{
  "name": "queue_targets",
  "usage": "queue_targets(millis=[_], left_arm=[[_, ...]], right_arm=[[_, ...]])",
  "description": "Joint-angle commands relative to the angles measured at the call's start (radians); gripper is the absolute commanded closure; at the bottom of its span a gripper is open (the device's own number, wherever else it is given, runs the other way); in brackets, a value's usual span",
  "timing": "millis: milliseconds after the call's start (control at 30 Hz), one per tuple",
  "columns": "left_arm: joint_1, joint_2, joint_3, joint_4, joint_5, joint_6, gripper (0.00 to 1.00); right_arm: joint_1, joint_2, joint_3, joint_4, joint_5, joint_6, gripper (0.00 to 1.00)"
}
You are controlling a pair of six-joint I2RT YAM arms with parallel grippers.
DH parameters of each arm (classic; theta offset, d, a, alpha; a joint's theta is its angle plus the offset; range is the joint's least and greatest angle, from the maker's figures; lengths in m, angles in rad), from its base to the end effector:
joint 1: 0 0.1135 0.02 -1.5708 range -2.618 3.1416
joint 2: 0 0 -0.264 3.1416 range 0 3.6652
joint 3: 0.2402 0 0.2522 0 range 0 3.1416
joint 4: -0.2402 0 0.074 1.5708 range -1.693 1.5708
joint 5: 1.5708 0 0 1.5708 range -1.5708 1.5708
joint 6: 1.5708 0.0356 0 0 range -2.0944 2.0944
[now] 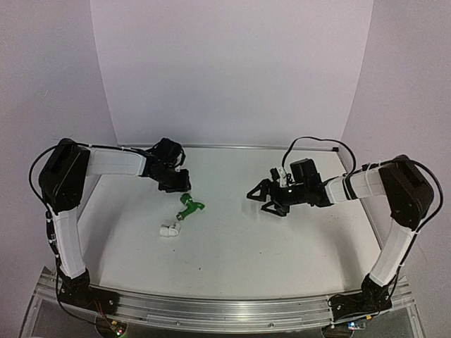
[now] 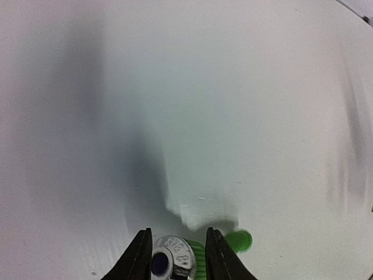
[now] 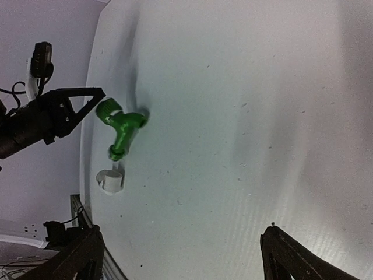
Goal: Install the water faucets
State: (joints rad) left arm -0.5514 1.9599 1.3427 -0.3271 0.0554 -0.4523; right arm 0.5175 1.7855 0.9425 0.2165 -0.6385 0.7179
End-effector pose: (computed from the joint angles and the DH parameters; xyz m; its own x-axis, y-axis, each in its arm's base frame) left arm 0.3558 -0.2211 0.1762 -0.8613 0.0175 -0.5078 0.1938 0.9351 -0.2966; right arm 0.3085 0.2000 0.1683 -0.9211 0.0835 -0.3803 -0.2800 0.5365 0.7961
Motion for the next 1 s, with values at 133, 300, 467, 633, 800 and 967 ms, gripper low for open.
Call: queue_targets(millis=[133, 300, 467, 633, 800, 967], left_arm=[[-0.158, -0.074, 0.050, 0.106, 0.035, 0.099, 1.00], [-0.167, -0.098, 0.022, 0.092, -0.071, 0.074, 0.72], [-0.165, -0.176, -0.092, 0.045, -0.076, 0.077, 0.45], [-0.141, -0.219, -0.185, 0.044, -0.008, 0.071, 0.25], [-0.130, -0.145, -0.162, 0.046, 0.098, 0.017, 0.24], [-0.135, -0.071, -0.111, 0.045, 0.144, 0.024, 0.30]], right_arm=[[0.035, 0.114, 0.076, 0.228, -0.192, 0.141, 0.09], [0.039, 0.125, 0.053, 0.228, -0.153, 0.147, 0.12], [0.042, 0.106, 0.030, 0.209, -0.128, 0.128, 0.14], [0.041, 0.088, 0.016, 0.191, -0.119, 0.103, 0.14], [0.050, 0.099, 0.034, 0.177, -0.136, 0.097, 0.14], [0.067, 0.090, 0.024, 0.170, -0.120, 0.093, 0.14]])
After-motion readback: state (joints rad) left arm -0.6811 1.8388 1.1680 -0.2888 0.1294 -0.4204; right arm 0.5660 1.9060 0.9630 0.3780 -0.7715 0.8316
